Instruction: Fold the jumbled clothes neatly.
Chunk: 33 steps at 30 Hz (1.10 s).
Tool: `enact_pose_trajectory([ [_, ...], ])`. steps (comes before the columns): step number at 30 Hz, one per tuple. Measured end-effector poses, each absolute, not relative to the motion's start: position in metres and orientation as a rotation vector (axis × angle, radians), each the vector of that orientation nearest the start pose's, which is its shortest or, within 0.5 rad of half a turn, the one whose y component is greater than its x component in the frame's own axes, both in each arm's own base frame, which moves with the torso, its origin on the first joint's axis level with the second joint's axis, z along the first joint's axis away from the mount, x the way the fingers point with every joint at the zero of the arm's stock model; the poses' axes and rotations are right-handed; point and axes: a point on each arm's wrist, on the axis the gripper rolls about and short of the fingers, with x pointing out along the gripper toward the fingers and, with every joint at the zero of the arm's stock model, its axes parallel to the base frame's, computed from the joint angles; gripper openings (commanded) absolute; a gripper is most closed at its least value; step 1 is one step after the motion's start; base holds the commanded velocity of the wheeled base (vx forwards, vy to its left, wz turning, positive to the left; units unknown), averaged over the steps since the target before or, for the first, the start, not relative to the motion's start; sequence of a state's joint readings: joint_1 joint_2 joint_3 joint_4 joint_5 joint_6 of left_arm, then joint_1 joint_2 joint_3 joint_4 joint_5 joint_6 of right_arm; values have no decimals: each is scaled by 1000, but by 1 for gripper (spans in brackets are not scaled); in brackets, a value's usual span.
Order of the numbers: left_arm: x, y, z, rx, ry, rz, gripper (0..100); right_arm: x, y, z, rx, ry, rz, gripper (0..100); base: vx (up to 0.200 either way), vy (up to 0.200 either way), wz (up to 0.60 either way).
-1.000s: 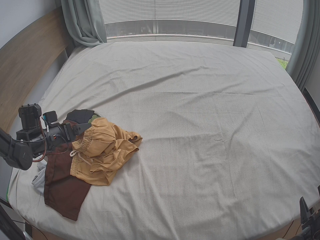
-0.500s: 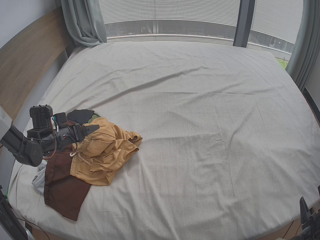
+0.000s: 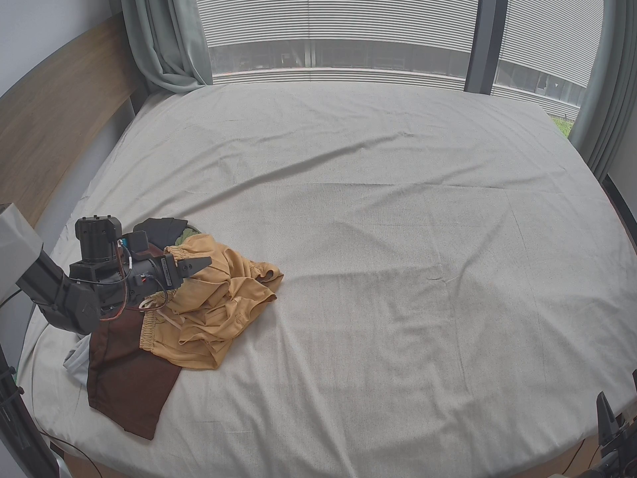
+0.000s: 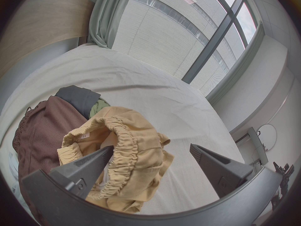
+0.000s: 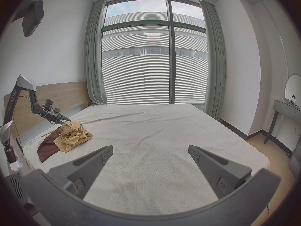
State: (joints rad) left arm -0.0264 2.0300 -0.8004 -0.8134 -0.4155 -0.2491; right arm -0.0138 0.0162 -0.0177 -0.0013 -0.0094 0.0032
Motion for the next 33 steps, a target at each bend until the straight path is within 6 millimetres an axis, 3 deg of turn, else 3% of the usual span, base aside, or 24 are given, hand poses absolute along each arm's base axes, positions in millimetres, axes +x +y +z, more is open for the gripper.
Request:
enact_pose_trajectory([
  [11, 359, -20, 77, -322, 473, -381, 100, -23, 0, 81, 3, -3, -23, 100, 0, 0, 0],
  [12, 359, -20, 76, -322, 474, -382, 0, -23, 0, 81, 4, -3, -23, 100, 0, 0, 0],
  [33, 345, -21, 74, -355, 425, -400, 0, -23, 0, 81, 5, -3, -23, 100, 0, 0, 0],
])
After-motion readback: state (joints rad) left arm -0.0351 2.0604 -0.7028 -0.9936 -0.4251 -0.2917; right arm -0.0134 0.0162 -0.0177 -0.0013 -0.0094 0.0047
